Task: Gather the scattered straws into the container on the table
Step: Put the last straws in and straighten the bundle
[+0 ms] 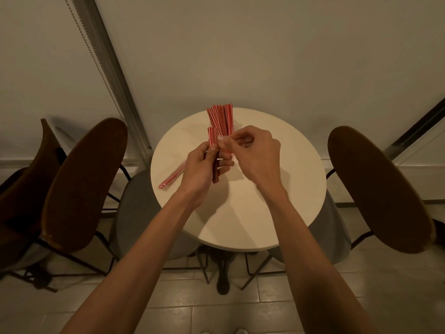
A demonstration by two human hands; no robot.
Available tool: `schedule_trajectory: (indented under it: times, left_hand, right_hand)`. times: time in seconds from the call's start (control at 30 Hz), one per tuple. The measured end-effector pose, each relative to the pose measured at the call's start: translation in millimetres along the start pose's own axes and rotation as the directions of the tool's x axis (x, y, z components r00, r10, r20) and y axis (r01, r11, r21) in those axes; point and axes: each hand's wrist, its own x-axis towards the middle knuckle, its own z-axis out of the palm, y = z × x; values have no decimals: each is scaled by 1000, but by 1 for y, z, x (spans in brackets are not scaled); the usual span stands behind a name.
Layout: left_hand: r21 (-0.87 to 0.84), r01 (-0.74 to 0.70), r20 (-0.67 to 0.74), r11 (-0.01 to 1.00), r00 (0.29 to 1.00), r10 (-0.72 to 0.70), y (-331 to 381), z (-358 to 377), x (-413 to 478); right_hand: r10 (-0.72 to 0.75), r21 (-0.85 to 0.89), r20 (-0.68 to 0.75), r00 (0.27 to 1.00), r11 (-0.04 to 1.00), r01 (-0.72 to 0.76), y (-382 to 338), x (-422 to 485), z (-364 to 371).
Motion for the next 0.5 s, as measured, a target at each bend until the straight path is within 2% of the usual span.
schedule_trajectory:
  times: [0.07,0.13,0.2,0.37,0.5]
  left_hand:
    - [23,10,24,1000,1000,-10,-2,-4,-2]
    - [64,5,69,998,998,-9,-3,-5,-7]
    - [102,-5,113,995,994,-6,-4,-4,-10]
    - [68,62,193,996,978,-74,-5,-9,-9]
    - [70,60,175,996,982,-72,-3,-6,-6]
  right_hand:
    - [48,18,137,989,999,-51,2,9,-5]
    - [106,91,331,938,986,-143,7,17,-6]
    - [115,150,443,889,968,-199,13,21,-5]
    - [109,190,504,857,954,-234,18,26,-9]
    - [120,146,430,895,969,-201,11,28,-10]
